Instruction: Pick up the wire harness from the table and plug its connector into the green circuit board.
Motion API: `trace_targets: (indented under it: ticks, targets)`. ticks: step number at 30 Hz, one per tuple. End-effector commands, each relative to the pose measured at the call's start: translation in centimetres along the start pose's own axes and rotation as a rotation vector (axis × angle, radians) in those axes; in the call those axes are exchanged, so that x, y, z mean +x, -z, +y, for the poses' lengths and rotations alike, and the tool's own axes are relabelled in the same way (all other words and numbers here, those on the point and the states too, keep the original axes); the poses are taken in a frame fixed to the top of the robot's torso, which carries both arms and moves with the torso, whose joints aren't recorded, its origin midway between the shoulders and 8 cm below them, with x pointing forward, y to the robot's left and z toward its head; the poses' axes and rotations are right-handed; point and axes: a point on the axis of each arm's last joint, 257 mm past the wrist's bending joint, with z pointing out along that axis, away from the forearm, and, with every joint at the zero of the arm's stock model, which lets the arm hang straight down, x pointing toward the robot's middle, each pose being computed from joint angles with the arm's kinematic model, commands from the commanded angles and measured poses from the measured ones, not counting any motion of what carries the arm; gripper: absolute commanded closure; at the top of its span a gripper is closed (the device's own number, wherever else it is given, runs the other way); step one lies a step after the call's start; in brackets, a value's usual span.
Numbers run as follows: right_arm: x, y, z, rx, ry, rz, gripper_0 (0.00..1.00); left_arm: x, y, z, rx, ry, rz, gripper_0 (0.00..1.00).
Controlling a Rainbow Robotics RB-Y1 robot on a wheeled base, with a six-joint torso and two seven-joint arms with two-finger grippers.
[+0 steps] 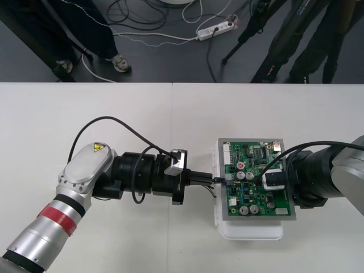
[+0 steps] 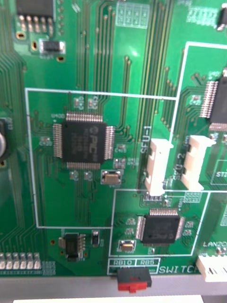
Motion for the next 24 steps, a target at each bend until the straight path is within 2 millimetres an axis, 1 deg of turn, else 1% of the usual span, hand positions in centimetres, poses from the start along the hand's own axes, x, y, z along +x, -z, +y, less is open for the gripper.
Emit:
trace_targets:
  ticks: [1,11,20,24]
  targets:
    - [-1.8,0.4,-0.6,0.011,-0.008,-0.033,0.00,-0.6,0.6,-1.9,0.061,-0.069,-0.026,1.00]
    - [-1.8,0.4,-0.7,0.012,-0.007,-0.034,0.00,0.0,0.7,-2.1,0.061,-0.070,-0.015,1.00]
    - [-1.8,0.4,-0.6,0.010,-0.011,-0.034,0.00,0.5,1.5,-2.1,0.051,-0.066,-0.001,1.00]
    - [-1.9,0.4,-0.7,0.011,-0.011,-0.037,0.00,0.5,1.4,-2.2,0.051,-0.066,-0.004,1.00]
